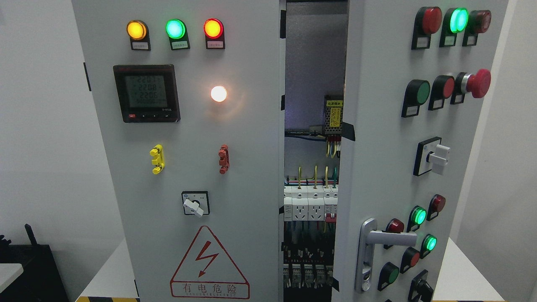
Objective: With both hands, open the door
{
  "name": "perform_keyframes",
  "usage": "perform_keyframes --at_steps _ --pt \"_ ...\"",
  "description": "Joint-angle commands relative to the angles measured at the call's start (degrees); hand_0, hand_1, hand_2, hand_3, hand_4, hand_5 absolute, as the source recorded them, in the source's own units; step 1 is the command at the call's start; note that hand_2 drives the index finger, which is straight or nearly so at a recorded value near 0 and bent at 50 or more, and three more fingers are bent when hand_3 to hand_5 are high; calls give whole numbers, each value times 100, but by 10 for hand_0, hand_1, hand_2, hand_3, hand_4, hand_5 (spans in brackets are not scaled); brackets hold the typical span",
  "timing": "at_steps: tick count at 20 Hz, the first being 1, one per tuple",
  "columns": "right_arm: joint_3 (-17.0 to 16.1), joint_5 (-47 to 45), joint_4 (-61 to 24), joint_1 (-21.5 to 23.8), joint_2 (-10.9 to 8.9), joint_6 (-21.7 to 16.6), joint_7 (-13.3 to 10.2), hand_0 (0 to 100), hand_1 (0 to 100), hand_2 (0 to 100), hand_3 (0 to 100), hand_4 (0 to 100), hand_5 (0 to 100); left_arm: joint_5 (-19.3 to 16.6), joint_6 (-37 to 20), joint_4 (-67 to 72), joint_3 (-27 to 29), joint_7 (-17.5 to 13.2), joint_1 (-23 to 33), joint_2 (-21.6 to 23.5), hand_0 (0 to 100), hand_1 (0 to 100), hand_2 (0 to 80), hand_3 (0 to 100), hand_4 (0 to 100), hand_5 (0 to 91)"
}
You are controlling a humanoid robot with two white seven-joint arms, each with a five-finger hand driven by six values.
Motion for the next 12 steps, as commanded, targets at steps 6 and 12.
perform_keyframes --at_steps 6,12 --pt "0 -8 0 0 9 -5 -3 0 0 0 0 0 0 547 47 -227 -146 16 -401 701 0 0 0 0 42 0" --pt "0 -8 0 0 9 -5 -3 0 0 0 0 0 0 695 47 -297 -198 -1 -445 849 0 0 0 0 42 0"
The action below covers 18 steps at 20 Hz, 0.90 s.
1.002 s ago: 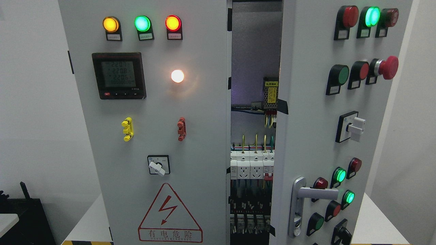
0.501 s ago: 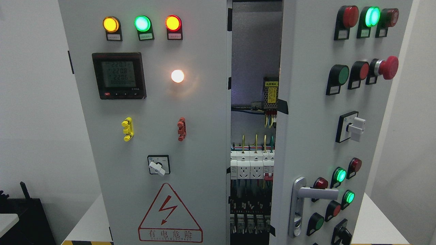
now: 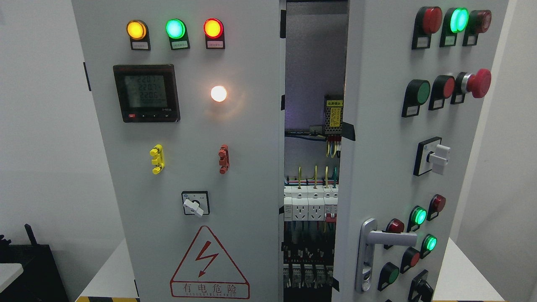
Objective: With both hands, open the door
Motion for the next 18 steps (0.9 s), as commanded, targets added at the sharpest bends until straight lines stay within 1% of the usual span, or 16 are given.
perform_keyframes --at_steps 1,3,5,7,9,13,16,18 --pt "0 -4 0 0 3 -5 -5 0 0 0 0 0 0 303 11 -144 -74 -5 -160 465 0 0 0 0 42 0" --pt "0 -4 0 0 3 -5 -5 0 0 0 0 0 0 506 28 -153 -74 -5 -318 641 0 0 0 0 42 0" --pt "0 -3 0 0 3 4 -5 0 0 0 0 0 0 507 186 -153 -74 -5 -564 607 0 0 0 0 42 0" --pt "0 -4 0 0 3 -5 -5 0 0 0 0 0 0 489 309 -258 -74 -13 -556 537 0 0 0 0 42 0" --pt "0 -4 0 0 3 -5 4 0 0 0 0 0 0 515 310 -329 -162 -83 -538 589 0 0 0 0 42 0" --pt "0 -4 0 0 3 -5 4 0 0 0 0 0 0 604 301 -443 -443 -224 -652 896 0 0 0 0 42 0" --pt "0 -4 0 0 3 -5 -5 0 0 0 0 0 0 604 301 -443 -890 -268 -1082 905 0 0 0 0 42 0" --pt "0 -4 0 0 3 -5 -5 0 0 0 0 0 0 612 327 -434 -1041 -268 -1293 941 0 0 0 0 42 0"
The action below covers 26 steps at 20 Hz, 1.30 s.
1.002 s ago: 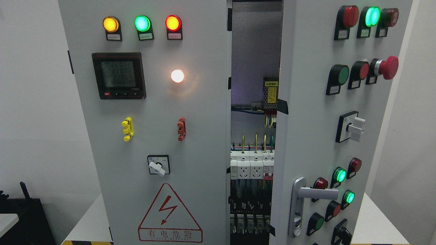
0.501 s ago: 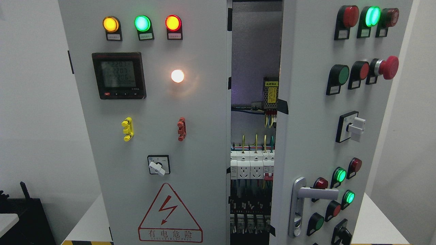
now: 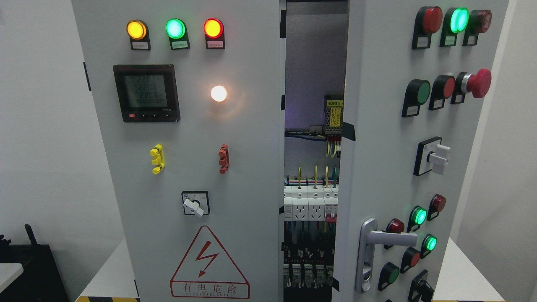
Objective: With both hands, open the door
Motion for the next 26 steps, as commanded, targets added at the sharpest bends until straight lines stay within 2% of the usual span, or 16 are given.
perform_keyframes --at_steps 1,4,9,13,21,26 --pt "0 0 0 0 0 -5 -27 0 0 0 0 0 0 48 20 -144 -680 -25 -502 329 0 0 0 0 42 0" --pt "0 0 0 0 0 4 -27 0 0 0 0 0 0 83 20 -152 -750 -33 -589 399 0 0 0 0 42 0" --pt "0 0 0 0 0 -5 -18 0 0 0 0 0 0 530 11 -152 -1549 -25 -1213 768 0 0 0 0 42 0" --pt "0 0 0 0 0 -5 -27 0 0 0 0 0 0 558 11 -161 -1752 -33 -1442 812 0 0 0 0 42 0" --pt "0 0 0 0 0 -5 -18 0 0 0 0 0 0 558 3 -161 -3078 -33 -2706 874 0 0 0 0 42 0" --pt "0 8 0 0 0 -5 -27 0 0 0 0 0 0 601 3 -135 -4009 -25 -3734 874 0 0 0 0 42 0"
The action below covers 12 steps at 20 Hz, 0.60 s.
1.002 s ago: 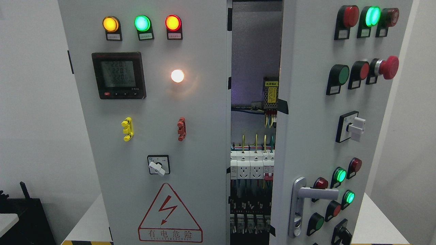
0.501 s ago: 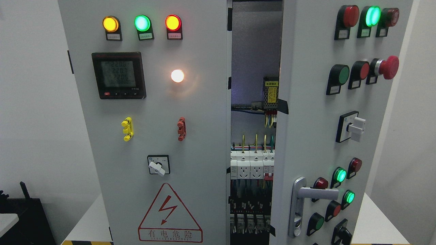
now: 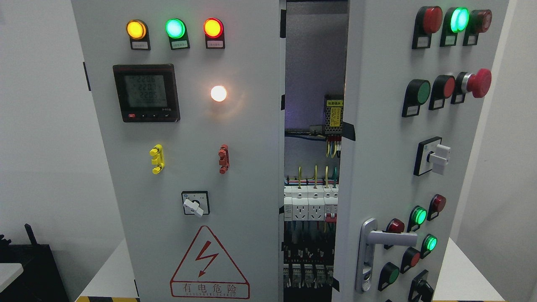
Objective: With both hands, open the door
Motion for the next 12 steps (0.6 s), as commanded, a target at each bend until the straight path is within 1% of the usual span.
perform_keyframes --at_steps 1,4,6,10,12 --pt "0 0 0 0 0 -5 2 0 0 0 0 0 0 89 -6 4 -1785 11 -1192 143 0 0 0 0 42 0" --pt "0 0 0 0 0 4 2 0 0 0 0 0 0 229 -6 12 -2225 11 -1676 143 0 0 0 0 42 0" --pt "0 0 0 0 0 -5 2 0 0 0 0 0 0 291 -6 12 -2410 11 -1940 152 0 0 0 0 42 0" --pt "0 8 0 0 0 -5 2 0 0 0 0 0 0 300 2 4 -2429 2 -2108 161 0 0 0 0 42 0" --pt "0 0 0 0 0 -5 2 0 0 0 0 0 0 396 11 4 -2455 2 -2275 152 0 0 0 0 42 0"
